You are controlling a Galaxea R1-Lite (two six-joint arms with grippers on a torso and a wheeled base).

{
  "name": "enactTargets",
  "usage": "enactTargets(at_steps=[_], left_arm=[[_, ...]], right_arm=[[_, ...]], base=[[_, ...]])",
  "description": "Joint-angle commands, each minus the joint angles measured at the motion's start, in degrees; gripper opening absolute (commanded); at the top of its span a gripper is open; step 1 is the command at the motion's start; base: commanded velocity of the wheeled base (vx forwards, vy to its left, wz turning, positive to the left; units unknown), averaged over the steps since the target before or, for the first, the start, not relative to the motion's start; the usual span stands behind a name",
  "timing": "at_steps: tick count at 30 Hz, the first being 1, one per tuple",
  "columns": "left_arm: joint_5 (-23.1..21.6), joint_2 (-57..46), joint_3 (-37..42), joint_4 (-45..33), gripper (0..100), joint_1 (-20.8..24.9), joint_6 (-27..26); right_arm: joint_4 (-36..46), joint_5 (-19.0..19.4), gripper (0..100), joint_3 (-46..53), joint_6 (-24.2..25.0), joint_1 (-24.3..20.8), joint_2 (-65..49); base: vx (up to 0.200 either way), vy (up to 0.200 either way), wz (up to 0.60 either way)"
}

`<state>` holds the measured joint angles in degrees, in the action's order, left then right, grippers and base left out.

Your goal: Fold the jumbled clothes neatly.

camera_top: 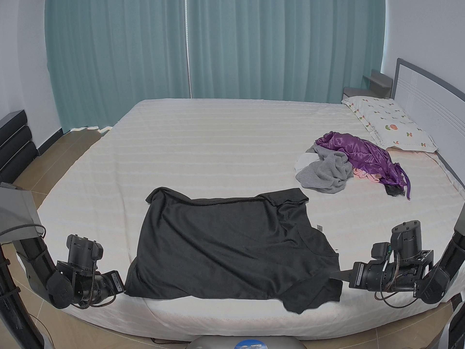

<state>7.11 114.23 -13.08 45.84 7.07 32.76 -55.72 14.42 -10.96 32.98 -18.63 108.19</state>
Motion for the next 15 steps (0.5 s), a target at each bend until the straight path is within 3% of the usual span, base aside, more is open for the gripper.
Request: enactTargets(at_steps=[1,6,15], left_arm=[[-1.9,0.6,-0.7,0.1,0,-0.2,0.3],[-5.5,0.7,-2.4,0.2,0,-0.7,3.3],[-7.5,3.0,-4.6,0.3,0,-0.8,6.9]], right_arm=[[-0.3,0.2,100,-0.7,0.0,0.0,2.0],[-1.1,-0.1,100,-2.9,-0.1,0.9,7.5],[-2.3,-0.5,100,-7.7,-0.1,3.3,15.2]], base=[[0.000,0.000,0.00],[0.000,0.000,0.00],[0.000,0.000,0.00]])
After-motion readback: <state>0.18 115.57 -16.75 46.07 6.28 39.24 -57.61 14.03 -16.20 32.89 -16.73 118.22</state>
